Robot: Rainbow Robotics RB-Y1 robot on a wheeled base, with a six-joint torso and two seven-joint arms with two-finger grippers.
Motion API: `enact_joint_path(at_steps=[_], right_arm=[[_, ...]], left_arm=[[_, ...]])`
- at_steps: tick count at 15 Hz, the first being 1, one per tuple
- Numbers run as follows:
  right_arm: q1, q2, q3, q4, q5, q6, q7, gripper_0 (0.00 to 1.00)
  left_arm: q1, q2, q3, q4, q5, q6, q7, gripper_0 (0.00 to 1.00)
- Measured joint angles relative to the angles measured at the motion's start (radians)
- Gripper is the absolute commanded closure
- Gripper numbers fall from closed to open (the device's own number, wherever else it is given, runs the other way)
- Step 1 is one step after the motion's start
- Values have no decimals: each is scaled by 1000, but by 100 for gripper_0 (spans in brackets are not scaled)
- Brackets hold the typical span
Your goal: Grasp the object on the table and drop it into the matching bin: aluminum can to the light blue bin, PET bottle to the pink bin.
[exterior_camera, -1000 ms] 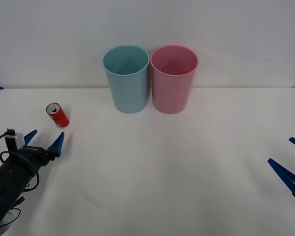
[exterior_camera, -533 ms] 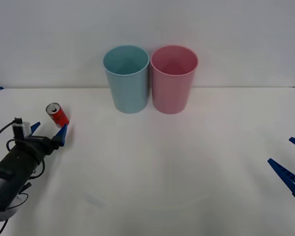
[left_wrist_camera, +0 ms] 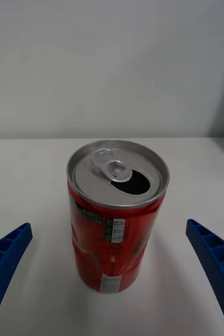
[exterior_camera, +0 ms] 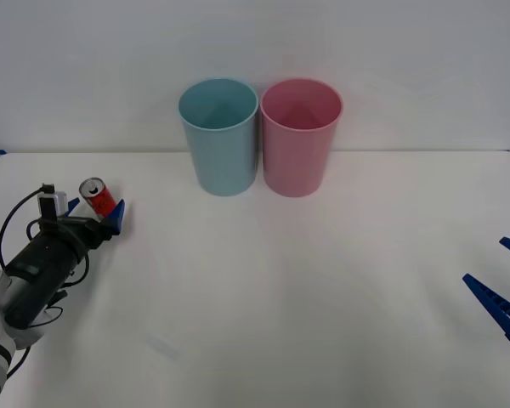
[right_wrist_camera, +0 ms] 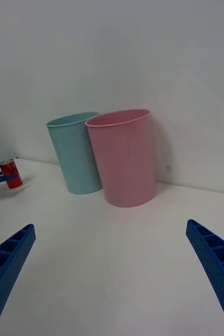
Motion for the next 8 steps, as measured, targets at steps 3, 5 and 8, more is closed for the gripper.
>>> enact_joint_path(at_steps=[3,5,8], right_arm=[[0,0,0,0,0,0,0,0],[0,0,0,0,0,0,0,0],[0,0,0,0,0,0,0,0]], left_arm=[[-61,0,16,66,-33,9,-1,0],[-80,-5,17,78,-46,30,-1,0],[-86,-12,17,78,-51,37,-1,18]])
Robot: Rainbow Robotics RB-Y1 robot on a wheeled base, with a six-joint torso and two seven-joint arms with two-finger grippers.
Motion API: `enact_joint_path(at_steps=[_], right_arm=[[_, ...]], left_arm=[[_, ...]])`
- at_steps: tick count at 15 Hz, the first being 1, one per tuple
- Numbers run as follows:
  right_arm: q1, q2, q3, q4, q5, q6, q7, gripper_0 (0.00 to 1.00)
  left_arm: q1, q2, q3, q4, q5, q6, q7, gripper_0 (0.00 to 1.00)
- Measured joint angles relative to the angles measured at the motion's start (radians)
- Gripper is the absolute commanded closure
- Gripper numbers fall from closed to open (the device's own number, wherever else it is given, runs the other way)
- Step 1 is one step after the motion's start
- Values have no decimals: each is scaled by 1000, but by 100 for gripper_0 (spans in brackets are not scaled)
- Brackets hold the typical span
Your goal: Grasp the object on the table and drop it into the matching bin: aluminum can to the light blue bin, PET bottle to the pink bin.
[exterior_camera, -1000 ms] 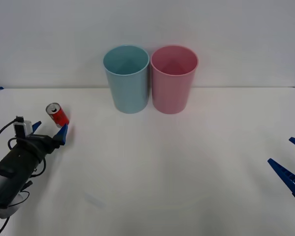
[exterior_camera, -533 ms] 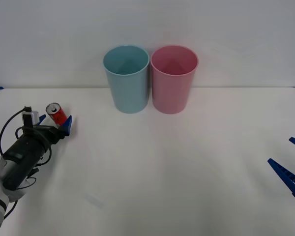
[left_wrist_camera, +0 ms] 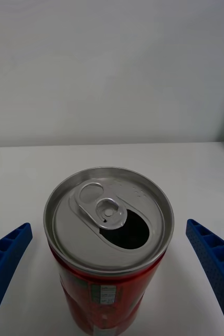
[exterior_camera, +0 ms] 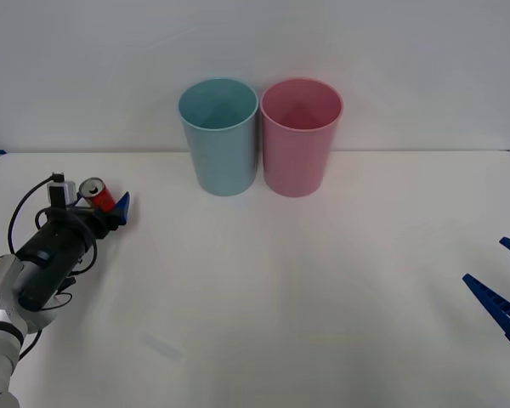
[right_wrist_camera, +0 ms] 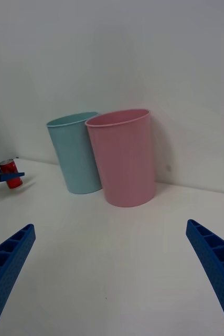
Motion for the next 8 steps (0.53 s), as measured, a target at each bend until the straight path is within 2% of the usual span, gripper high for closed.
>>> enact_joint_path(at_steps=[1,2,3,8], right_arm=[[0,0,0,0,0,0,0,0],[0,0,0,0,0,0,0,0],[0,0,0,0,0,0,0,0],[0,0,0,0,0,0,0,0]], left_arm=[[-2,0,0,0,0,0,0,83],[-3,0,-1,0,0,1,0,96],[-4,0,-3,0,0,2,-2,100],[-6,0,-15,0,0,2,-5,100]])
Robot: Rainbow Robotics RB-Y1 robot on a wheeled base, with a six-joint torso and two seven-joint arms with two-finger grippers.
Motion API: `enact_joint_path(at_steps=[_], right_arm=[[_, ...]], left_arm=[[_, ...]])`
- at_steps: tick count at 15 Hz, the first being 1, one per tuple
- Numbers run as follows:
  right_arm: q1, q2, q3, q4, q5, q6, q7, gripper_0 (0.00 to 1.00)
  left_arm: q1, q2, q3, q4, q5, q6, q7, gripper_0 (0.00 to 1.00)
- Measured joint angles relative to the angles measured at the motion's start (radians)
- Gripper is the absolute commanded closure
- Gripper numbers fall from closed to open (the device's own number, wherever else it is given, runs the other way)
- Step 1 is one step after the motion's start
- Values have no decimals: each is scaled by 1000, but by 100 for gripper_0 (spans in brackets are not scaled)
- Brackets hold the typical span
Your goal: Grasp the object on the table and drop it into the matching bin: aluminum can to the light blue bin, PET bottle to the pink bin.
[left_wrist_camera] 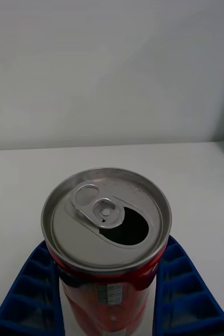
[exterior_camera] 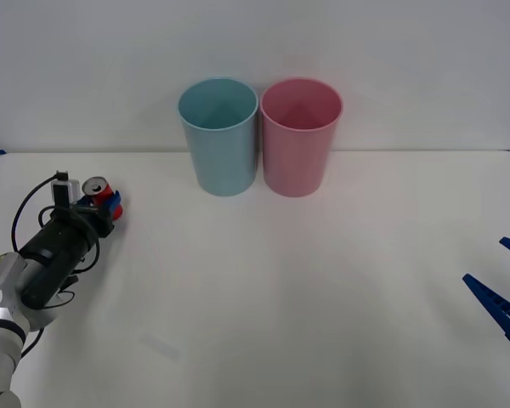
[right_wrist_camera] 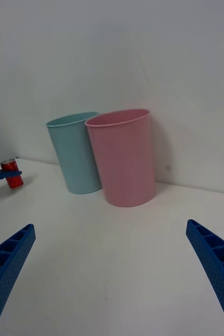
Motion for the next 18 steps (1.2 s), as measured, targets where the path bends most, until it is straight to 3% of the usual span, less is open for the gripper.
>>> enact_joint_path(at_steps=[7,15,18], right_arm=[[0,0,0,0,0,0,0,0],[0,0,0,0,0,0,0,0],[0,0,0,0,0,0,0,0]], left_arm=[[43,1,-2,-40,21,-31,-2,100],[297,2,-27,-428,111,-38,49,100],[394,2,-30,-588,132,-40,129,100]])
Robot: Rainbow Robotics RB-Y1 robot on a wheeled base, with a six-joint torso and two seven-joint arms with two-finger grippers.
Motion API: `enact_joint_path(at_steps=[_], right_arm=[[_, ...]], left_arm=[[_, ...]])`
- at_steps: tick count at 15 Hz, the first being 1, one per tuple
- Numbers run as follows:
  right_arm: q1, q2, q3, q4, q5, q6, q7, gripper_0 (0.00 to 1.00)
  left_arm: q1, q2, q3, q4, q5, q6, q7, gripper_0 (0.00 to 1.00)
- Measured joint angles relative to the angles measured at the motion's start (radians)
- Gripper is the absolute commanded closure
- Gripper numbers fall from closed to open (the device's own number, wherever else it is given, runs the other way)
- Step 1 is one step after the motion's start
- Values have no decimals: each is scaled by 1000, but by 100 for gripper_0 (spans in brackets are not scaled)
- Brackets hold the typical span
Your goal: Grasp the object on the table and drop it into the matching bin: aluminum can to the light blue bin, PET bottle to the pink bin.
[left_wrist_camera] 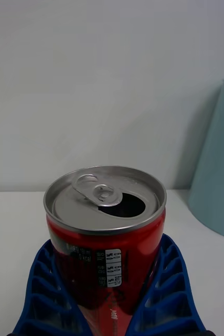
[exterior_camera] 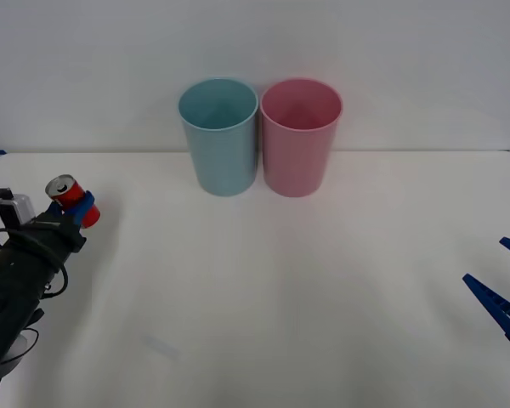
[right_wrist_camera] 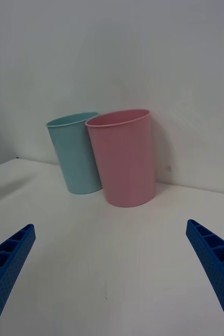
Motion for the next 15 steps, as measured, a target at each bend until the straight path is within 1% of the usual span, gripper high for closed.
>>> enact_joint_path(at_steps=[4,6,9,13,15], right_arm=[[0,0,0,0,0,0,0,0],[0,0,0,0,0,0,0,0],[0,0,0,0,0,0,0,0],[0,0,0,0,0,0,0,0],[0,0,0,0,0,0,0,0]], left_arm=[[102,1,4,-228,-10,0,175,100],[124,3,14,-311,-50,-6,267,100],[129,5,38,-398,-121,-38,421,100],[108,29,55,-499,-233,-54,622,100],[71,44,57,-511,-278,-70,672,100]])
